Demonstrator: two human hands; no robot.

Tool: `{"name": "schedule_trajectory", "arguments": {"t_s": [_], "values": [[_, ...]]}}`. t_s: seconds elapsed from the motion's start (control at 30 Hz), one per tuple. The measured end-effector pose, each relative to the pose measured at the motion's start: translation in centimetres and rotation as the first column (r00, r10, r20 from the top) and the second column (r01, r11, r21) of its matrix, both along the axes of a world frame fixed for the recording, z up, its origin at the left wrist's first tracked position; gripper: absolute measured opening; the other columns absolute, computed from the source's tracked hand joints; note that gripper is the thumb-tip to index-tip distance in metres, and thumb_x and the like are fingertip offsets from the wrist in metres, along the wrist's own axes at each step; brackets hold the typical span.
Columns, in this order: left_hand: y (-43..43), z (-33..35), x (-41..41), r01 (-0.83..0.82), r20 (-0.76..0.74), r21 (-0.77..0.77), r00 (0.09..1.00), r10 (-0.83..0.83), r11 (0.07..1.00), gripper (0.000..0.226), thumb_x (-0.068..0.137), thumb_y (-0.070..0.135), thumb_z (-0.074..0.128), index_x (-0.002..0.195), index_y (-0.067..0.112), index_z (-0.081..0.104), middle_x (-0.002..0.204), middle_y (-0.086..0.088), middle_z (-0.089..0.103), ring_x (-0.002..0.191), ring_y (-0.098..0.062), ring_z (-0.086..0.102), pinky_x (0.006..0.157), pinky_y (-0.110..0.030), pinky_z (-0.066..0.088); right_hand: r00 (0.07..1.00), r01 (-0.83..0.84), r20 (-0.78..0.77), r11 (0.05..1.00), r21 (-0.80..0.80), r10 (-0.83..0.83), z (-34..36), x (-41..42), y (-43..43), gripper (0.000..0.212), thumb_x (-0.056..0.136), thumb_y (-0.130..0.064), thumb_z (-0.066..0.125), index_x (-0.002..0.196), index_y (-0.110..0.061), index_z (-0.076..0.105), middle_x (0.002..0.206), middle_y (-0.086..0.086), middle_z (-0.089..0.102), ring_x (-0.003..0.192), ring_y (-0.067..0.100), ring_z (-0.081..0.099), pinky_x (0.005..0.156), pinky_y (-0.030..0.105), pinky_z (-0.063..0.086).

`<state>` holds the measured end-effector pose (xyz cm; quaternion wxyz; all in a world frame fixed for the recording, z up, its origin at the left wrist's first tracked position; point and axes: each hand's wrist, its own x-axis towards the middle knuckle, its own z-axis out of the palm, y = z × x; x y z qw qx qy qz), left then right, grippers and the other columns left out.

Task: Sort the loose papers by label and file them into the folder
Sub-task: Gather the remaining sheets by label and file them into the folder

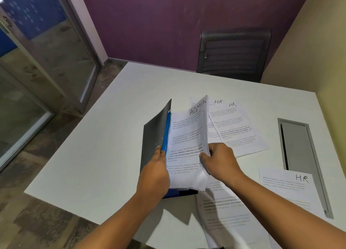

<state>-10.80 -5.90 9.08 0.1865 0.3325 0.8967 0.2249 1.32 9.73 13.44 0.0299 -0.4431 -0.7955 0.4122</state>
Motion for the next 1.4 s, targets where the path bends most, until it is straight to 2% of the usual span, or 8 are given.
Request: {"name": "schedule_trajectory", "arguments": {"t_s": [0.27,0.4,0.57,0.77,0.97,1.13,1.27,1.4], "values": [[-0.7,-0.4,-0.8,0.036,-0.075,0.045,0.997,-0.033,0.998,0.061,0.1,0.04,0.006,0.156,0.017,0.018,0.153,0.004,0.036,0.101,-0.006,0.052,0.072,-0.003,0.039,0.997,-0.06,0.052,0.997,0.057,0.057,1.5,-1.6,-0.4,0.017,0.091,-0.02,0.061,0.077,-0.013,0.068,0.058,-0.006,0.061,0.048,0.01,0.057,0.041,0.018,0.042],[-1.2,-0.1,-1.0,0.054,-0.023,0.023,0.998,-0.053,0.998,0.057,0.105,0.03,0.032,0.157,0.017,0.013,0.155,0.005,0.033,0.102,0.001,0.046,0.067,0.008,0.033,0.995,-0.086,0.061,0.994,0.071,0.081,0.1,-4.4,-1.1,0.023,0.089,-0.025,0.066,0.105,-0.01,0.072,0.08,-0.001,0.068,0.071,0.017,0.065,0.055,0.02,0.047],[-1.0,0.6,-1.3,0.078,-0.053,0.006,0.996,-0.077,0.997,0.059,0.097,0.008,0.043,0.153,0.011,0.026,0.163,-0.002,0.02,0.132,-0.022,0.049,0.101,-0.028,0.044,0.996,-0.04,0.082,0.999,0.016,0.039,-1.9,-6.4,-2.4,0.046,0.086,-0.022,0.07,0.129,-0.008,0.062,0.113,0.014,0.071,0.096,0.027,0.072,0.089,0.034,0.058],[-1.0,0.3,-1.6,0.082,-0.026,0.034,0.996,-0.081,0.996,0.055,0.103,0.021,0.034,0.155,0.017,0.018,0.162,0.006,0.021,0.123,-0.01,0.052,0.083,-0.009,0.039,1.0,0.007,0.029,1.0,0.009,-0.007,-2.2,-5.4,-3.1,0.024,0.084,-0.026,0.068,0.106,-0.017,0.072,0.091,0.002,0.075,0.089,0.019,0.072,0.086,0.032,0.057],[0.0,-1.2,-0.8,0.186,0.005,-0.09,0.982,-0.187,0.978,0.067,0.098,0.025,0.053,0.155,0.021,0.019,0.164,0.009,0.011,0.117,-0.013,0.058,0.076,-0.018,0.054,0.993,0.109,0.04,0.994,0.02,-0.11,-3.1,1.3,-1.3,0.004,0.085,-0.03,0.07,0.084,-0.032,0.067,0.078,-0.009,0.073,0.075,0.011,0.072,0.076,0.029,0.056],[1.7,-4.5,0.2,0.267,0.025,-0.233,0.963,-0.269,0.935,0.08,0.09,0.02,0.067,0.152,0.018,0.018,0.165,-0.001,0.005,0.134,-0.02,0.046,0.083,-0.028,0.057,0.967,0.234,0.116,0.971,-0.039,-0.229,-5.2,10.1,-0.1,0.006,0.086,-0.023,0.073,0.091,-0.025,0.072,0.08,-0.005,0.075,0.077,0.014,0.073,0.076,0.029,0.053],[2.6,-6.7,1.8,0.265,0.009,-0.297,0.961,-0.275,0.917,0.064,0.096,0.023,0.049,0.153,0.023,0.019,0.164,-0.006,0.002,0.15,-0.028,0.016,0.097,-0.041,0.05,0.918,0.358,0.203,0.933,-0.047,-0.342,-7.0,17.1,0.1,0.005,0.085,-0.016,0.075,0.088,-0.02,0.074,0.082,-0.002,0.076,0.083,0.018,0.071,0.08,0.036,0.054],[3.0,-8.0,4.6,0.368,0.027,-0.354,0.923,-0.384,0.859,0.049,0.093,0.034,0.047,0.14,0.025,0.041,0.158,-0.002,0.022,0.144,-0.023,0.025,0.101,-0.041,0.045,0.88,0.418,0.261,0.908,-0.03,-0.396,-8.2,22.5,0.6,0.008,0.085,-0.012,0.073,0.081,-0.019,0.073,0.08,-0.007,0.074,0.082,0.016,0.067,0.07,0.029,0.045]]}}
